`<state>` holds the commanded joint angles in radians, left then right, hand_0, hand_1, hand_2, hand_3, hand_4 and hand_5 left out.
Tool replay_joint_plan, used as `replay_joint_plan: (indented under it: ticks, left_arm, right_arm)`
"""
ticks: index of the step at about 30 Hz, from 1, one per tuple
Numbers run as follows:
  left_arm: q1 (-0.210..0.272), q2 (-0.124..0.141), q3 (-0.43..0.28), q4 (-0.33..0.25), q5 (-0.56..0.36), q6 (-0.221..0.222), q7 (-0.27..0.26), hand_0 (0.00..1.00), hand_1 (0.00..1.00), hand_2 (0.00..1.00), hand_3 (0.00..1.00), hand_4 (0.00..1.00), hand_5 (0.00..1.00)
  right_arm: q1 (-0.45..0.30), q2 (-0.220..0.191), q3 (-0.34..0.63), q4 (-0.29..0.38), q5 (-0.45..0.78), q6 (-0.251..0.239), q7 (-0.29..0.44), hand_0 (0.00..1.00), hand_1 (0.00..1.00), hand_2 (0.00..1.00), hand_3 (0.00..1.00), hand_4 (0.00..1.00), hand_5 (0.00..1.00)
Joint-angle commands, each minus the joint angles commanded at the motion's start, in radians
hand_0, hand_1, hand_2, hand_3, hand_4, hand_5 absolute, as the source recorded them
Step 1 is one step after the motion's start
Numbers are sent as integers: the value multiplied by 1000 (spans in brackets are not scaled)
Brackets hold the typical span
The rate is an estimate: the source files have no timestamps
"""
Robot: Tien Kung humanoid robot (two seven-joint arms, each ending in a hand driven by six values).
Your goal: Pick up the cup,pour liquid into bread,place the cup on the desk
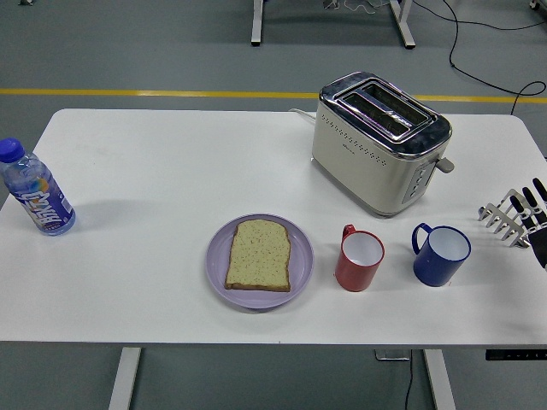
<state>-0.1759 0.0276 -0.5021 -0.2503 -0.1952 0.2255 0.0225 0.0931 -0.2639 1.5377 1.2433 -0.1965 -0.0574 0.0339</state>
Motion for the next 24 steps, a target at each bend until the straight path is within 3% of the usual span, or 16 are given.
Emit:
replay_joint_plan:
  ticks: [24]
  left_arm:
    - [-2, 0, 9, -1, -14, -2, -3, 690, 756, 773, 611, 396, 998]
  right_arm:
    - [-1, 8, 18, -4, -14, -13, -8, 602, 500, 587, 586, 633, 104]
